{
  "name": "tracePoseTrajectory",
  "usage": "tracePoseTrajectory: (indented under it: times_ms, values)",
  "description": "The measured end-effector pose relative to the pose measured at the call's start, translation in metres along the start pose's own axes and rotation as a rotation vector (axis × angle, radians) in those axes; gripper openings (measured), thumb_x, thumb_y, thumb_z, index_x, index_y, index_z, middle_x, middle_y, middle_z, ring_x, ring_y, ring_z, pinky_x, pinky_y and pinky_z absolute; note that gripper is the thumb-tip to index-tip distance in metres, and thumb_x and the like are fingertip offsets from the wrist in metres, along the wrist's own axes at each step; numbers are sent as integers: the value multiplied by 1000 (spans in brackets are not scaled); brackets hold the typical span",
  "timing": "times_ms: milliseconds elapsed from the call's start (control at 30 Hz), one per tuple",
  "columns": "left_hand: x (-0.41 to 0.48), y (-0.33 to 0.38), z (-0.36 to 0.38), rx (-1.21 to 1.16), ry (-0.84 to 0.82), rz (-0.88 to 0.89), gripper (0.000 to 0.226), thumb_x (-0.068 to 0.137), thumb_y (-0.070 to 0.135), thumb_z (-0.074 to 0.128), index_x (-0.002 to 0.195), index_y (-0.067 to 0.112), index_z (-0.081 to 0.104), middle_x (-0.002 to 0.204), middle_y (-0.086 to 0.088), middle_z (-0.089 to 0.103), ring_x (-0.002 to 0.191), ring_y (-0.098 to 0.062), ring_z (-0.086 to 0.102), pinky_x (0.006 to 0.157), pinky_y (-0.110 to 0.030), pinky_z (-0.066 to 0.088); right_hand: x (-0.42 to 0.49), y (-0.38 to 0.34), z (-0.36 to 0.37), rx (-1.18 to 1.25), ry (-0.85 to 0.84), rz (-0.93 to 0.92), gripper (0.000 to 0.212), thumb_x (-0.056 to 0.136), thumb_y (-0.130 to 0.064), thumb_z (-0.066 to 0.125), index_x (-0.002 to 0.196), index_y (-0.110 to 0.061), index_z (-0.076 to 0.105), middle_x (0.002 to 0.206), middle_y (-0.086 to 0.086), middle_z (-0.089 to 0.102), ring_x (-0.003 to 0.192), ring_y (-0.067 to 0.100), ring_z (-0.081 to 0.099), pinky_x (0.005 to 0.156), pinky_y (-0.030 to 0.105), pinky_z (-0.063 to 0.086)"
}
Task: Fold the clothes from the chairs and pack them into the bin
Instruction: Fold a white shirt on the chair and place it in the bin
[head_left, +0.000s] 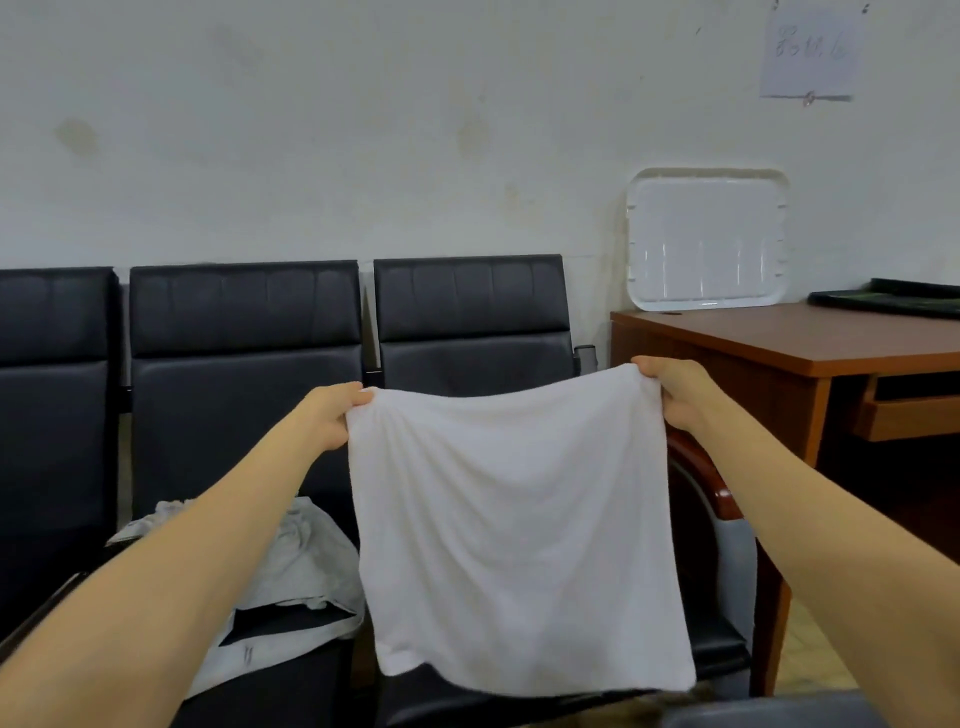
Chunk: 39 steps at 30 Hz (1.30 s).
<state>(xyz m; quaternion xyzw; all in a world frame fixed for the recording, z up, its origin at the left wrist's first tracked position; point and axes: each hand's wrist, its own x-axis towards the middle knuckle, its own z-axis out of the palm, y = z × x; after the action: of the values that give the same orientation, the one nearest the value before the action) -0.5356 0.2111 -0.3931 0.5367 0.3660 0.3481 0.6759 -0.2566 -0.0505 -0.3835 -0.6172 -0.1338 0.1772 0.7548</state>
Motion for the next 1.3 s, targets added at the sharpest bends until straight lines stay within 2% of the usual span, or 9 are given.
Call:
tracePoseTrajectory:
  times_ms: [267, 467, 533, 667, 800, 900, 1000, 1133, 1300]
  values:
    - [112, 22, 54, -146, -6, 148, 53, 94, -3, 52, 144, 9, 40, 143, -14, 47, 121, -28, 52, 95, -37, 46, 111, 17, 41, -16, -16, -23, 43, 93, 4, 49, 134, -9, 53, 133, 14, 54, 114, 29, 55, 97, 38, 47]
    - [102, 30, 53, -153, -96, 273, 57, 97, 2, 50, 149, 10, 29, 151, -10, 36, 126, -26, 48, 95, -35, 48, 117, 9, 41, -1, -22, -178, 38, 94, -2, 50, 132, -8, 53, 127, 12, 57, 110, 25, 57, 91, 33, 50]
    - [87, 10, 41, -101, -120, 256, 58, 97, 2, 51, 149, 8, 27, 152, -11, 35, 124, -25, 50, 91, -33, 48, 108, 23, 29, -102, -22, -160, 38, 93, -3, 53, 131, -8, 55, 128, 16, 58, 109, 26, 57, 81, 30, 50]
    - [53, -67, 8, 109, -143, 170, 63, 93, 0, 55, 149, 8, 29, 149, -11, 39, 123, -25, 50, 94, -36, 47, 65, 83, -7, -309, -47, -32, 38, 92, -1, 54, 130, -6, 55, 130, 17, 56, 111, 30, 57, 97, 41, 49]
    - [-1, -173, -23, 203, -156, -23, 58, 94, -3, 53, 147, 9, 33, 141, -11, 47, 120, -28, 52, 87, -37, 49, 2, 165, -56, -403, -102, 141, 34, 92, 4, 52, 126, 2, 55, 112, 21, 58, 75, 20, 57, 61, 32, 52]
    - [-33, -246, -48, 273, -173, -205, 53, 92, -5, 53, 143, 7, 41, 136, -14, 53, 115, -30, 56, 83, -37, 53, -37, 218, -88, -549, -91, 261, 32, 92, 4, 55, 123, 4, 58, 115, 18, 59, 95, 33, 60, 79, 40, 49]
    - [-52, -276, -63, 385, -123, -244, 53, 89, -1, 59, 140, 11, 47, 138, -10, 52, 119, -30, 55, 97, -44, 49, -63, 243, -109, -634, -37, 288, 26, 90, 4, 58, 116, 2, 63, 125, 23, 56, 120, 42, 49, 92, 45, 44]
    - [-74, -275, -63, 485, -97, -205, 52, 88, -4, 57, 136, 16, 51, 136, -8, 50, 121, -28, 51, 93, -37, 48, -77, 250, -119, -661, -54, 247, 22, 89, 4, 58, 108, -2, 66, 125, 24, 56, 117, 46, 50, 96, 48, 44]
    - [-77, -278, -65, 561, -97, -190, 36, 88, 0, 61, 121, 14, 60, 131, -14, 54, 115, -30, 54, 96, -40, 48, -85, 248, -116, -678, -62, 218, 10, 86, -16, 70, 84, -15, 60, 111, 14, 58, 99, 29, 52, 81, 37, 46]
